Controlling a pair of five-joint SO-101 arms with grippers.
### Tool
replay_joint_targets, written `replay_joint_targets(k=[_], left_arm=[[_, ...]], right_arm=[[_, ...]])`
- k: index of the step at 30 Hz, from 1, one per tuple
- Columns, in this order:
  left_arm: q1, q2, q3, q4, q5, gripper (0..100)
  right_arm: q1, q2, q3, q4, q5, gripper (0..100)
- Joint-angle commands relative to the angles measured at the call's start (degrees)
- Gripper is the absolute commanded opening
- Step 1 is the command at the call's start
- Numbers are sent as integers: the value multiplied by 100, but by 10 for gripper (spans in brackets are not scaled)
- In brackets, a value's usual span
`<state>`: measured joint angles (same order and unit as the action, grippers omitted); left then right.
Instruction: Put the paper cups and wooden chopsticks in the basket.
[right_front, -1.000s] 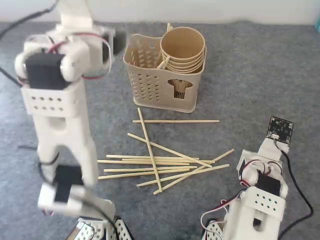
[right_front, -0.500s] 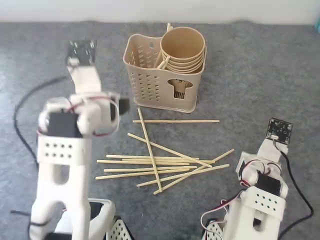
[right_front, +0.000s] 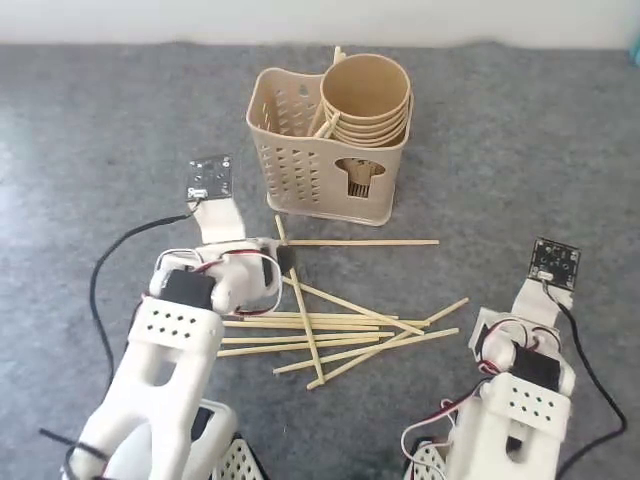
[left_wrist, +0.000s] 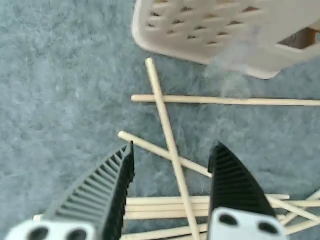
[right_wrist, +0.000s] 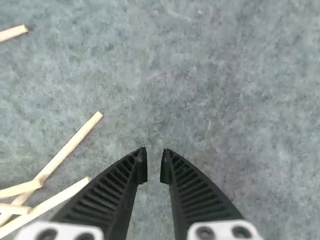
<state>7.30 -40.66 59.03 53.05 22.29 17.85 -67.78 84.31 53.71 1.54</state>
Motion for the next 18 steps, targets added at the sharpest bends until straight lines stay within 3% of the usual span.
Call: replay_joint_targets(k=[1, 18], left_arm=[[229, -53, -57, -176, 176, 228], [255, 3068, -1613, -475, 853, 224]], right_arm=[[-31, -119, -255, 40, 88, 61], [-22, -119, -255, 40, 88, 60]])
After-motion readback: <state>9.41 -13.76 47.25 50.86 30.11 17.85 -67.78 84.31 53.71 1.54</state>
